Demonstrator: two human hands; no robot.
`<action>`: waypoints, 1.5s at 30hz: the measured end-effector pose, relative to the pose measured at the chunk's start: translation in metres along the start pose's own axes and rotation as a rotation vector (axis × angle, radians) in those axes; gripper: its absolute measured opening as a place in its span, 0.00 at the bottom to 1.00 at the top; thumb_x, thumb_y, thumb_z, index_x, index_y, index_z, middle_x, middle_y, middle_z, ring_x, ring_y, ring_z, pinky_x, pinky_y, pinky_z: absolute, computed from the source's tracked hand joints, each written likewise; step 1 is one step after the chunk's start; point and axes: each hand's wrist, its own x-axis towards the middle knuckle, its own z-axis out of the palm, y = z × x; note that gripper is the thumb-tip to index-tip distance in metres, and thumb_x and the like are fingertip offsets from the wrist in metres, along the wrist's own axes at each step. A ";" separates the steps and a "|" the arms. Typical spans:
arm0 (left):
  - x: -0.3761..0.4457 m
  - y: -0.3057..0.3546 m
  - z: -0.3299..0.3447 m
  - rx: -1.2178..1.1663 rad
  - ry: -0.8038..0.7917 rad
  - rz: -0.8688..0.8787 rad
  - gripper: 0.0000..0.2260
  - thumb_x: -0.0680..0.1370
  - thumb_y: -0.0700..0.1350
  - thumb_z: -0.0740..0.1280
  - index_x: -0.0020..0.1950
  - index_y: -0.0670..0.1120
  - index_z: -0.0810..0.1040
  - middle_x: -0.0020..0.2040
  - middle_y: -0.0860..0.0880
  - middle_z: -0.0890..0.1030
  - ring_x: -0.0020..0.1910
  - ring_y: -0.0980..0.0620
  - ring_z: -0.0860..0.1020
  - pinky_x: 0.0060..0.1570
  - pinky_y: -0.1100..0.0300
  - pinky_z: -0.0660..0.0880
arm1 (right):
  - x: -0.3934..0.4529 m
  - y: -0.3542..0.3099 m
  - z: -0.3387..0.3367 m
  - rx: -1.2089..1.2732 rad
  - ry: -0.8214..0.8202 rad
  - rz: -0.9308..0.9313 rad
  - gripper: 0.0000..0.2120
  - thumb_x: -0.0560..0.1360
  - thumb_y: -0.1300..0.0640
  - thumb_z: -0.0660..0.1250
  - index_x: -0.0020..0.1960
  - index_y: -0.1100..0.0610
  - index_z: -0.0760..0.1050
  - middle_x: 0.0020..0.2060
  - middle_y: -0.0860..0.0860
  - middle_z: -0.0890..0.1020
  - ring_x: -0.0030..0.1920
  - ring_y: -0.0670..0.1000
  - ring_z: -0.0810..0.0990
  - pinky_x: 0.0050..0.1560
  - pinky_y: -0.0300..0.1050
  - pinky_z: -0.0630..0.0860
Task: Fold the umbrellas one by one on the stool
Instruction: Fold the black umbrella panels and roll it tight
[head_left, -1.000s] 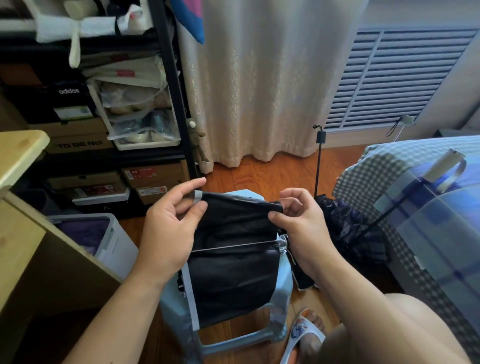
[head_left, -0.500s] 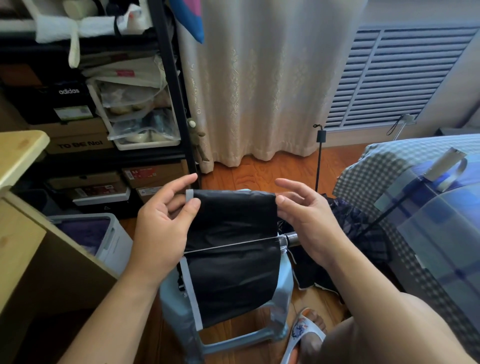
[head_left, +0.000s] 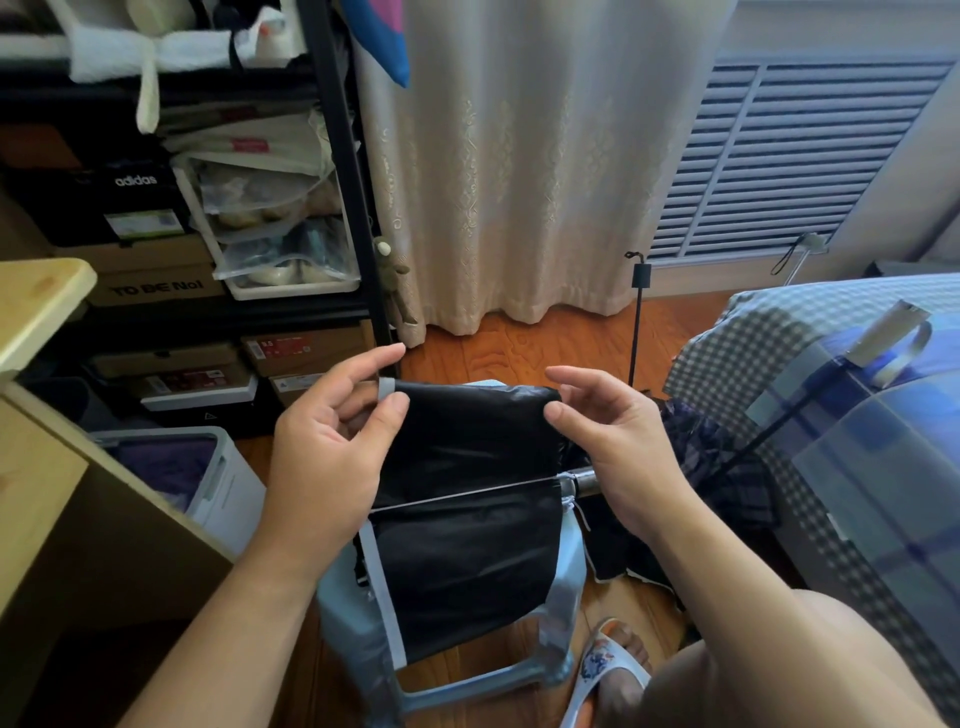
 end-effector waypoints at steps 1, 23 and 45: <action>-0.001 0.000 0.000 0.006 -0.003 0.012 0.18 0.80 0.37 0.68 0.65 0.57 0.79 0.53 0.57 0.86 0.57 0.56 0.83 0.57 0.60 0.81 | 0.001 0.000 0.000 0.012 -0.008 0.014 0.14 0.77 0.67 0.72 0.58 0.52 0.85 0.47 0.53 0.85 0.50 0.51 0.85 0.50 0.42 0.81; -0.002 0.004 -0.002 -0.009 -0.095 0.054 0.20 0.79 0.35 0.68 0.65 0.56 0.79 0.52 0.56 0.86 0.56 0.54 0.84 0.52 0.64 0.81 | 0.007 -0.004 -0.010 -0.149 -0.020 -0.058 0.07 0.74 0.65 0.76 0.44 0.53 0.84 0.43 0.56 0.83 0.45 0.54 0.81 0.51 0.53 0.81; 0.004 0.001 0.002 -0.109 -0.036 -0.008 0.18 0.80 0.35 0.67 0.64 0.54 0.80 0.52 0.53 0.87 0.55 0.53 0.84 0.57 0.60 0.81 | -0.007 0.000 0.005 -0.114 0.163 -0.150 0.09 0.75 0.69 0.74 0.51 0.59 0.79 0.45 0.55 0.83 0.46 0.55 0.84 0.51 0.49 0.84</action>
